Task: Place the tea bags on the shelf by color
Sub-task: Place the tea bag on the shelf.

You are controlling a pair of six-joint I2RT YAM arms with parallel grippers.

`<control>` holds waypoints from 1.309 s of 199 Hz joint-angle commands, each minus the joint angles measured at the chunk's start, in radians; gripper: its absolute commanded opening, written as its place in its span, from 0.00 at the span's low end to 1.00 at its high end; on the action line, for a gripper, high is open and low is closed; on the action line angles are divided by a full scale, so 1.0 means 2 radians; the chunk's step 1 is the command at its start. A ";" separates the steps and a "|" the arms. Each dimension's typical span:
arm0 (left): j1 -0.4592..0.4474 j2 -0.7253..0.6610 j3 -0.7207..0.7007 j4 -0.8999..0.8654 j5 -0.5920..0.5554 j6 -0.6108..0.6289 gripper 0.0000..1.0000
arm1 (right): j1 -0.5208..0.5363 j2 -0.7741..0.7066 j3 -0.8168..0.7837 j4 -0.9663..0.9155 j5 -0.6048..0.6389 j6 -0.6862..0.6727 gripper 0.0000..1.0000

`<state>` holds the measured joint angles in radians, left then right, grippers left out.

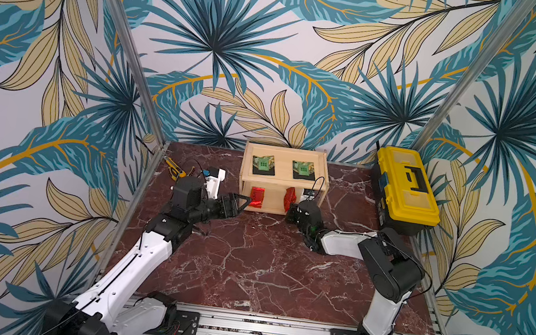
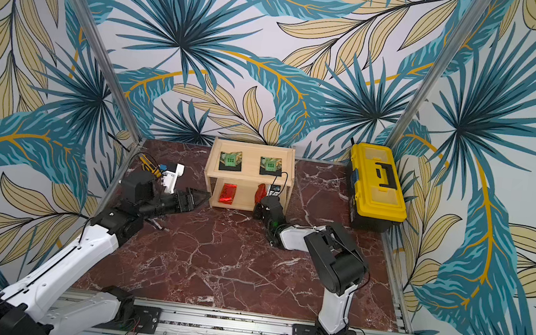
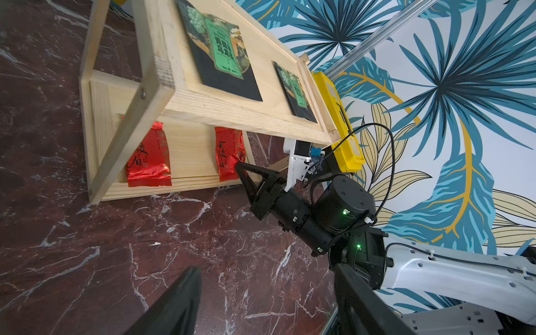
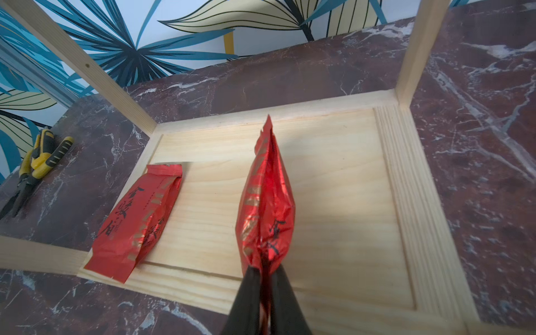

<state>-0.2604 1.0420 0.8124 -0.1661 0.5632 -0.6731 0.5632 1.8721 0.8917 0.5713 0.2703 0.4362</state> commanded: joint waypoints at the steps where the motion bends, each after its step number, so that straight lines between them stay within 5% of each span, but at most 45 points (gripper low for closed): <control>1: 0.003 0.000 0.020 0.021 0.008 0.000 0.77 | -0.002 0.003 0.010 -0.020 0.021 -0.010 0.20; 117: 0.004 -0.011 0.015 0.020 0.008 -0.007 0.77 | -0.009 -0.021 -0.001 -0.044 0.062 -0.032 0.38; 194: 0.004 -0.028 0.003 0.021 0.012 0.004 0.77 | -0.004 -0.084 -0.018 -0.044 -0.045 -0.033 0.34; 260: 0.013 -0.037 -0.016 0.028 0.023 0.004 0.77 | 0.002 -0.050 -0.020 -0.049 -0.020 -0.044 0.32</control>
<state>-0.2489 0.9974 0.8097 -0.1322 0.5896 -0.6804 0.5655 1.7340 0.8639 0.4404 0.2161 0.3691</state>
